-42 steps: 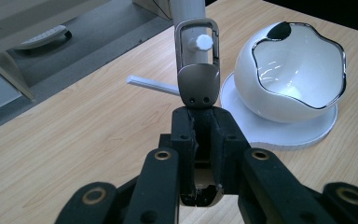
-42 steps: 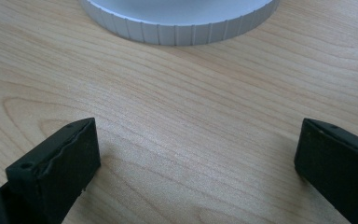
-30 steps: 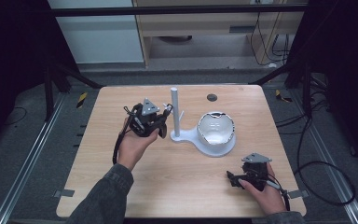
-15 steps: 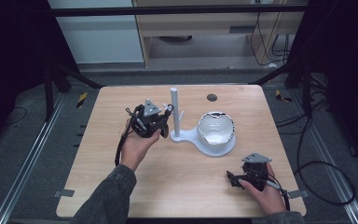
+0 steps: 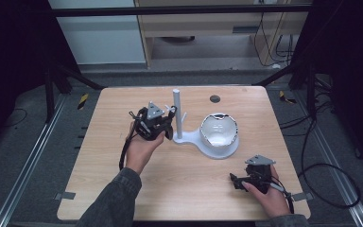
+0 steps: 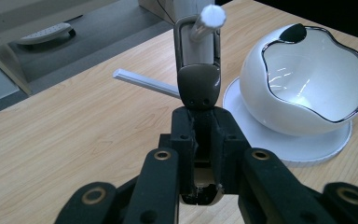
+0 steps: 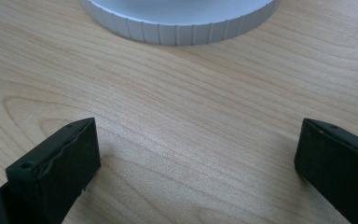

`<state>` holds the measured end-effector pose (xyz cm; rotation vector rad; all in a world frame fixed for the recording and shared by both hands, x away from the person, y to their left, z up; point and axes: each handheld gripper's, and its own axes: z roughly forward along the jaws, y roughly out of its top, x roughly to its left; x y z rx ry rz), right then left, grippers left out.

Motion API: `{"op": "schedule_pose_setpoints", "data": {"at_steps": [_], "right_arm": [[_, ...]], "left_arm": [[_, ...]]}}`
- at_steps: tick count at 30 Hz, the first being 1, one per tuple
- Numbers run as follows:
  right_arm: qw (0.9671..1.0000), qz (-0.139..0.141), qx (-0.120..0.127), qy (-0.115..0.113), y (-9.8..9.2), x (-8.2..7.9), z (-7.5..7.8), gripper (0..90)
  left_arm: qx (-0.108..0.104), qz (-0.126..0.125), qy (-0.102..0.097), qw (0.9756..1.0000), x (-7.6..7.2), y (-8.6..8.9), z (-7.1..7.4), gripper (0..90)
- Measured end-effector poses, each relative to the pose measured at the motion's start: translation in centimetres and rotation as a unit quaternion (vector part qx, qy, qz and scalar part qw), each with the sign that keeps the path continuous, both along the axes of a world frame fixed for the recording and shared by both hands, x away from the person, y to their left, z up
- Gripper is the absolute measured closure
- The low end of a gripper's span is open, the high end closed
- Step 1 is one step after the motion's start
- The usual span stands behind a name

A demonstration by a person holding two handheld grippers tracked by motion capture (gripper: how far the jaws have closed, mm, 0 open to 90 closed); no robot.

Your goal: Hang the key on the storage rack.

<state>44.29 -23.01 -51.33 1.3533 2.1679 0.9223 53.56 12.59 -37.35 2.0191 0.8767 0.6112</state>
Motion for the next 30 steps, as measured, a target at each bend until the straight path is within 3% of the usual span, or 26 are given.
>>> {"op": "schedule_pose_setpoints", "data": {"at_steps": [30], "right_arm": [[1.0000, 0.001, 0.001, 0.001, -0.01, -0.03, 0.00, 0.4]], "left_arm": [[0.005, -0.001, 0.007, 1.0000, 0.83, -0.60, -0.36, 79.8]]}}
